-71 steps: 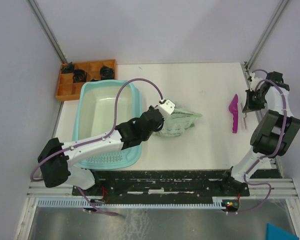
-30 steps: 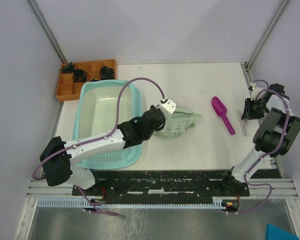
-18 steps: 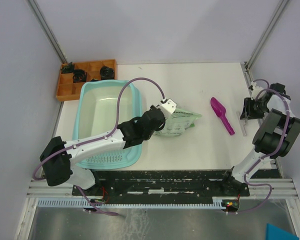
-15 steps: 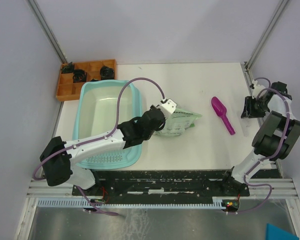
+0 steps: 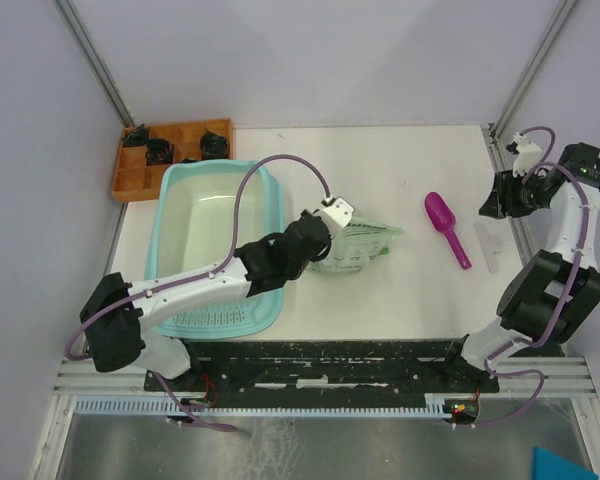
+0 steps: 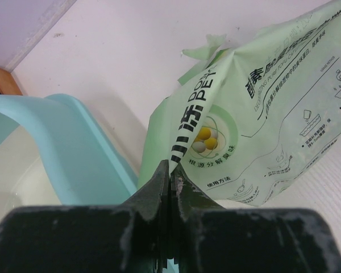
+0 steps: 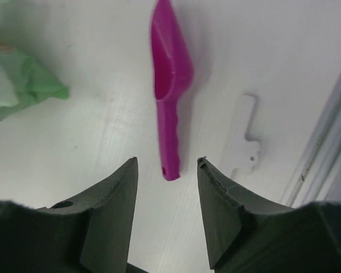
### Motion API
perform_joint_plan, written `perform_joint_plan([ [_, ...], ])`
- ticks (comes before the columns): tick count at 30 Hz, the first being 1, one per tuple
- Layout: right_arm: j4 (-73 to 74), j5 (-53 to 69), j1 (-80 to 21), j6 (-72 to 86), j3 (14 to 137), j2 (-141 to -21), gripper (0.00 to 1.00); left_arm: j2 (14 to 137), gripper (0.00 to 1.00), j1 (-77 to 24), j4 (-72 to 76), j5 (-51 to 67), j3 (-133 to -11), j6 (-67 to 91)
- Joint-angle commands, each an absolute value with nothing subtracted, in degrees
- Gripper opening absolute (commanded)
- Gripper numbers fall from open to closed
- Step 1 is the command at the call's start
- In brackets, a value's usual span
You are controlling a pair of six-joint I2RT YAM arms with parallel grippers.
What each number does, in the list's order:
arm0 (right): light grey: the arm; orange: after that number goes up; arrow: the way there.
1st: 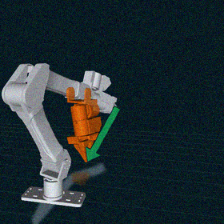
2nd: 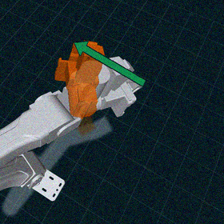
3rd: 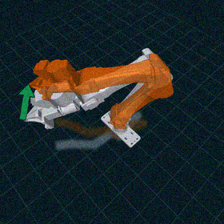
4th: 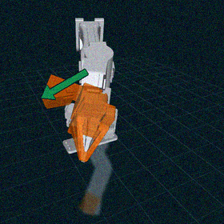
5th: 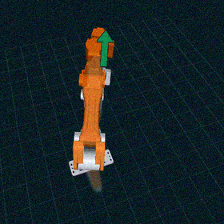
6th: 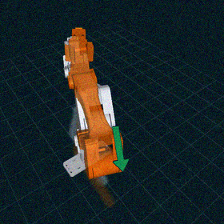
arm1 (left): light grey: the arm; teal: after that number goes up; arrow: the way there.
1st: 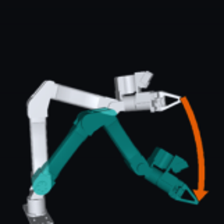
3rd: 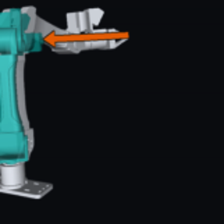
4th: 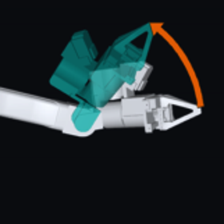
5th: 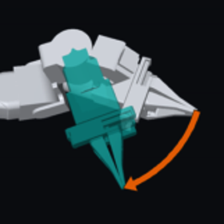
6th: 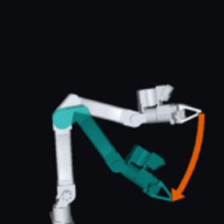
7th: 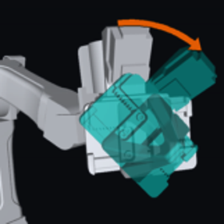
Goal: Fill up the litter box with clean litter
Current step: Place the clamp at the center of the board, then open the cat litter bag at the center of the board.
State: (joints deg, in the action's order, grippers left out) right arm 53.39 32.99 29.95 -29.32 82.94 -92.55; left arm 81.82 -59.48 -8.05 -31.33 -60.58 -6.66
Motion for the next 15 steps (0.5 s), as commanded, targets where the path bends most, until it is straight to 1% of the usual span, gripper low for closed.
perform_joint_plan([
  [1, 70.72, 53.06, 28.02, -43.42, 89.74, -89.44, 0.55, 81.97, 0.06, -59.89, -8.38, -27.87, -63.63, -5.81],
  [4, 76.63, 57.11, 24.52, -49.33, 91.65, -89.73, 0.58, 81.02, 0.08, -59.84, -8.83, -28.06, -64.34, -5.65],
  [7, 77.21, 55.56, 20.05, -49.92, 92.18, -90.27, 0.57, 79.25, 0.13, -59.93, -9.29, -27.53, -65.19, -5.32],
  [10, 78.50, 55.33, 16.68, -50.94, 92.34, -91.79, 0.57, 76.68, 0.16, -59.84, -10.27, -25.85, -66.22, -4.61],
  [15, 85.88, 57.68, 13.82, -56.67, 94.62, -98.39, 0.57, 70.50, 0.30, -59.86, -8.97, -24.39, -64.54, -3.08],
])
